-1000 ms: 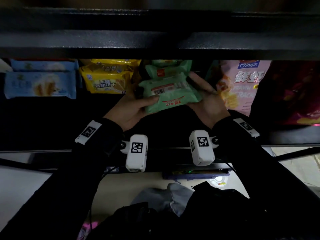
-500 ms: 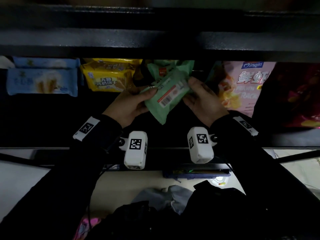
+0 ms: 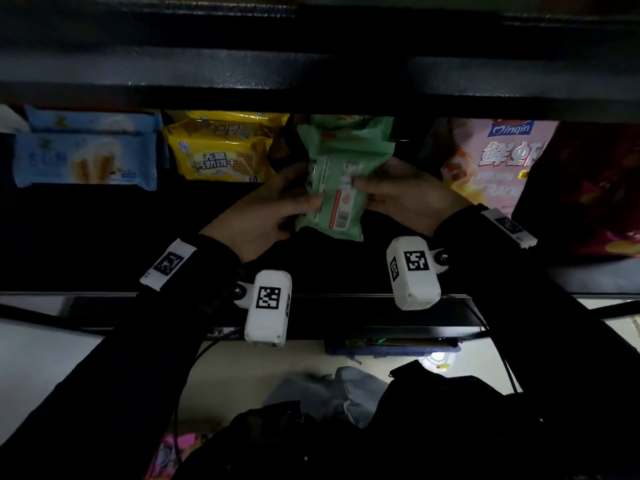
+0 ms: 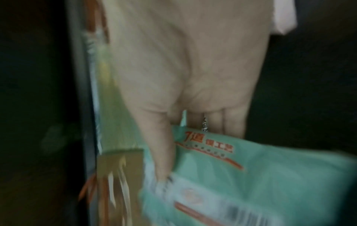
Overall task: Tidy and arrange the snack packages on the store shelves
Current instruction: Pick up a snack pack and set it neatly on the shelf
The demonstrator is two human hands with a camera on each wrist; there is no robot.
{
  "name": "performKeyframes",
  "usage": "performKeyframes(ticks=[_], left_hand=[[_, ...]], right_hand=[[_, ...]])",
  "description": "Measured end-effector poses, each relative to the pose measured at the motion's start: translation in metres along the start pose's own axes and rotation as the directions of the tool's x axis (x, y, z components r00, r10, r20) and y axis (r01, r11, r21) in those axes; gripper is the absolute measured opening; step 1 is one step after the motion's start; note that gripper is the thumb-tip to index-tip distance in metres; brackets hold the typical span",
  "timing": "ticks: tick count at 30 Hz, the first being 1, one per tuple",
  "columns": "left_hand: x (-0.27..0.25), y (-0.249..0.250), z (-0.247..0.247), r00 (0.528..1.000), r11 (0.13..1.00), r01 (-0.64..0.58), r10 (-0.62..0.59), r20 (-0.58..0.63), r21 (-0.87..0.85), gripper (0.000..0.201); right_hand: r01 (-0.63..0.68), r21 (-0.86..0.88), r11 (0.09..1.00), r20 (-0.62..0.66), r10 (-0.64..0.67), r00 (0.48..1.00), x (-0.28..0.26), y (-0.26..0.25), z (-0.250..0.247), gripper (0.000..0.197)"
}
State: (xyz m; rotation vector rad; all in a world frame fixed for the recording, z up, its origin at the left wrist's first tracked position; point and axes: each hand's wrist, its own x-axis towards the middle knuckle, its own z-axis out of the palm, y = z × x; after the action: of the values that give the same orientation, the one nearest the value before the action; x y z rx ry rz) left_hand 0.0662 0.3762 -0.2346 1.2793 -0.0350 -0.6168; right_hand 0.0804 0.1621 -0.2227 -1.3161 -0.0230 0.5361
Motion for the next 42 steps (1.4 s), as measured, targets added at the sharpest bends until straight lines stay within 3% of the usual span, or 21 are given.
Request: performKeyframes(ticks=[3,5,9,13,16,19,23,25,27,29,31,33,36,39,42], left_hand=[[0.005,0.0,0.01,0.964,0.964,-0.252,0.258,-0.067,0.085,0.038],[0.01,-0.001,0.014,0.931,0.944,-0.294,0.319,-0.179,0.15,0.033],[0.01,-0.003,0.019,0.902,0.902,-0.341,0.393,-0.178,0.263,0.027],[0.008,-0.002,0.022,0.933,0.967,-0.248,0.253,-0.255,0.053,0.011],[0.008,0.0,0.024,0.971,0.973,-0.161,0.126,-0.205,-0.168,0.017],[0.007,0.005,0.027,0.983,0.964,-0.122,0.084,-0.163,-0.237,0.024],[0.008,0.014,0.027,0.98,0.883,0.13,-0.183,-0.074,-0.452,0.068],[0.003,0.017,0.029,0.98,0.84,0.186,-0.195,0.035,-0.509,0.062],[0.002,0.014,0.03,0.99,0.884,0.126,-0.142,0.0,-0.45,0.054],[0.002,0.005,0.029,0.996,0.925,0.025,-0.054,-0.066,-0.378,0.061],[0.001,-0.005,0.029,0.993,0.967,-0.085,0.062,-0.103,-0.24,0.071],[-0.001,-0.013,0.03,0.985,0.989,-0.123,0.113,-0.128,-0.077,0.086],[-0.004,-0.021,0.028,0.976,0.988,-0.141,0.148,-0.158,0.054,0.102],[-0.008,-0.013,0.017,0.946,0.98,-0.187,0.199,-0.255,0.068,0.085],[-0.01,0.004,0.001,0.954,0.927,-0.149,0.226,-0.197,0.344,0.063]], right_hand=[[0.112,-0.036,0.993,0.084,-0.108,0.991,-0.005,0.004,0.004,0.054],[0.151,0.033,0.988,0.049,-0.153,0.987,-0.006,0.005,0.006,0.05],[0.189,0.01,0.982,-0.077,-0.188,0.979,-0.008,0.007,0.006,0.029],[0.206,0.031,0.978,-0.099,-0.202,0.974,-0.006,0.01,0.005,0.031],[0.167,0.211,0.963,-0.033,-0.164,0.986,-0.004,0.008,0.004,0.026],[0.207,0.231,0.951,-0.04,-0.203,0.978,-0.004,0.006,0.008,0.027],[0.444,-0.063,0.894,-0.056,-0.448,0.892,-0.01,0.006,0.02,0.028],[0.443,-0.176,0.879,0.005,-0.45,0.893,-0.013,0.011,0.022,0.025],[0.412,-0.076,0.908,-0.035,-0.416,0.909,-0.016,0.014,0.022,0.024],[0.353,0.063,0.934,-0.116,-0.344,0.932,-0.018,0.014,0.018,0.026],[0.208,0.08,0.975,-0.106,-0.199,0.974,-0.019,0.014,0.015,0.026],[0.111,-0.019,0.994,-0.097,-0.112,0.989,-0.017,0.019,0.012,0.033],[0.078,-0.137,0.988,-0.19,-0.103,0.976,-0.015,0.02,0.01,0.05],[0.102,-0.356,0.929,-0.118,-0.153,0.981,-0.017,0.012,0.004,0.057],[0.127,-0.573,0.809,-0.004,-0.158,0.987,-0.018,0.001,0.002,0.055]])
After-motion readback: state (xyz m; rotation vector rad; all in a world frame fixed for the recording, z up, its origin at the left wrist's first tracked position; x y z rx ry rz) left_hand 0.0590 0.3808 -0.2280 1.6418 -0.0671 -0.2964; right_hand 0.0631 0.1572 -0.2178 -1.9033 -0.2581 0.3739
